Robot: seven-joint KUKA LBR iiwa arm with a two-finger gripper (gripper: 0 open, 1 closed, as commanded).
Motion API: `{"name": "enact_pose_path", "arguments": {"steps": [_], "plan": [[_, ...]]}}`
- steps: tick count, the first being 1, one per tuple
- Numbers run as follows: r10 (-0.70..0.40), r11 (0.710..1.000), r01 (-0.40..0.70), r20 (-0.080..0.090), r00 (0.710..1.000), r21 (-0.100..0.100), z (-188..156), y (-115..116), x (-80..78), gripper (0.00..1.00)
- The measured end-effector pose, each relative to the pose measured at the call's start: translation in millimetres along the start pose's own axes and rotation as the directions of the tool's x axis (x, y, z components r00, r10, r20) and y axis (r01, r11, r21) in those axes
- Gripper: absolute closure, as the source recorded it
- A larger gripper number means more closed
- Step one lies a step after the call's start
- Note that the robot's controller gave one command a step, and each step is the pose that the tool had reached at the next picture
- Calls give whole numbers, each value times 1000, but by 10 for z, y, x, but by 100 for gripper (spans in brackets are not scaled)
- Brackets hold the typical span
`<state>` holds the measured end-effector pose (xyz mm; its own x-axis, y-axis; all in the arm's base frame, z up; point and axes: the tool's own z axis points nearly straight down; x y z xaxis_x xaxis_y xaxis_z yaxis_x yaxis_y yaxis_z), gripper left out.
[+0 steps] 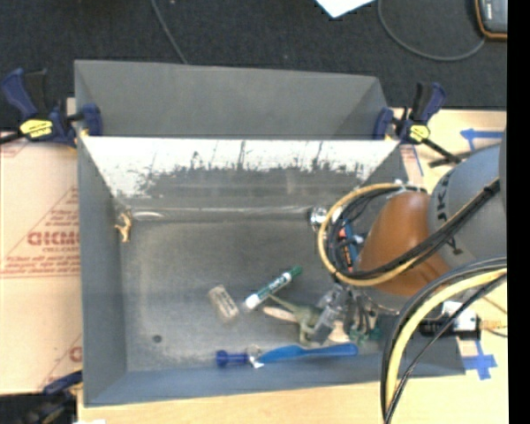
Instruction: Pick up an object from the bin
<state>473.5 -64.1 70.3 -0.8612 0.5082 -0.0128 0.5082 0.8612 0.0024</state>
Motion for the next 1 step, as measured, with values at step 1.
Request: {"name": "enact_pose_path", "arguments": {"steps": [1], "plan": [[-2,1000,2,-11,1000,5,-257,-19,24,100]]}}
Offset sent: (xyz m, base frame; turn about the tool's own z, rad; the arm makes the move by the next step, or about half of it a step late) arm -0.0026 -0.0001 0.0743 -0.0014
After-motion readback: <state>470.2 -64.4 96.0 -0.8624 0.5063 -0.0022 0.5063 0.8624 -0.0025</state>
